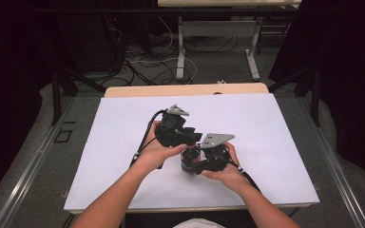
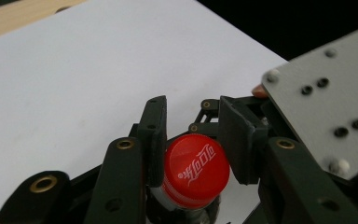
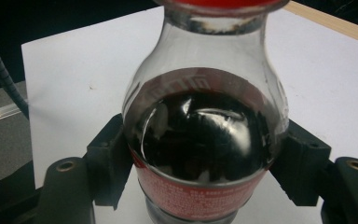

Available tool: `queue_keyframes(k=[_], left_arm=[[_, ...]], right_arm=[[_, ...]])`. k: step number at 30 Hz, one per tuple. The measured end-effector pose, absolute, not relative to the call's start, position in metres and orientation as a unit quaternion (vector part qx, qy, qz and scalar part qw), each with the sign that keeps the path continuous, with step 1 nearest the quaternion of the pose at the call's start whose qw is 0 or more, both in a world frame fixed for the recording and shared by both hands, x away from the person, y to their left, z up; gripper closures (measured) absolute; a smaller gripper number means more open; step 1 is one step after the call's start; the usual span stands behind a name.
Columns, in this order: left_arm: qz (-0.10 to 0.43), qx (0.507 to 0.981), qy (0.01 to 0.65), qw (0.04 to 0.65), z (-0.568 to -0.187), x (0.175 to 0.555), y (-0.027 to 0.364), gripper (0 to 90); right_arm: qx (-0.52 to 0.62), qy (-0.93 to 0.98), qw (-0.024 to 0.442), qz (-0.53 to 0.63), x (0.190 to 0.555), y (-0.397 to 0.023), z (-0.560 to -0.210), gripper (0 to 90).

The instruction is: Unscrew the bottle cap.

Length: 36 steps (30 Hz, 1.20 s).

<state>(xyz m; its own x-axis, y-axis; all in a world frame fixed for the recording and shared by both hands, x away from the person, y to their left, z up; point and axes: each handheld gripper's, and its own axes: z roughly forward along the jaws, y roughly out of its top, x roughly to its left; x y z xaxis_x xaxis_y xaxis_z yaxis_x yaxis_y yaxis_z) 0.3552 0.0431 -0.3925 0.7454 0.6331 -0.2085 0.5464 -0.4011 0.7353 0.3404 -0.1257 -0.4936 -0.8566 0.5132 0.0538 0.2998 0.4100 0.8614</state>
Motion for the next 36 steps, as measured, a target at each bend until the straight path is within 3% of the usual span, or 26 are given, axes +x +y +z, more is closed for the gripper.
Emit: queue_keyframes(k=[6, 10, 20, 28, 36], left_arm=[[0.066, 0.816, 0.405, 0.406, -0.39, 0.35, 0.034, 62.9], [0.058, 0.824, 0.356, 0.436, -0.386, 0.356, 0.042, 48.7], [0.049, 0.855, 0.253, 0.45, -0.383, 0.361, 0.057, 39.2], [0.038, 0.868, 0.24, 0.434, -0.391, 0.364, 0.063, 40.2], [0.018, 0.868, 0.22, 0.445, -0.395, 0.366, 0.06, 54.9]], right_arm=[[0.247, 0.832, 0.111, 0.484, 0.341, -0.126, -0.495, 29.7], [0.25, 0.828, 0.106, 0.49, 0.341, -0.128, -0.493, 29.7], [0.243, 0.831, 0.098, 0.491, 0.341, -0.129, -0.492, 29.7], [0.24, 0.828, 0.103, 0.496, 0.34, -0.129, -0.492, 29.7], [0.238, 0.834, 0.095, 0.489, 0.34, -0.128, -0.491, 29.7]])
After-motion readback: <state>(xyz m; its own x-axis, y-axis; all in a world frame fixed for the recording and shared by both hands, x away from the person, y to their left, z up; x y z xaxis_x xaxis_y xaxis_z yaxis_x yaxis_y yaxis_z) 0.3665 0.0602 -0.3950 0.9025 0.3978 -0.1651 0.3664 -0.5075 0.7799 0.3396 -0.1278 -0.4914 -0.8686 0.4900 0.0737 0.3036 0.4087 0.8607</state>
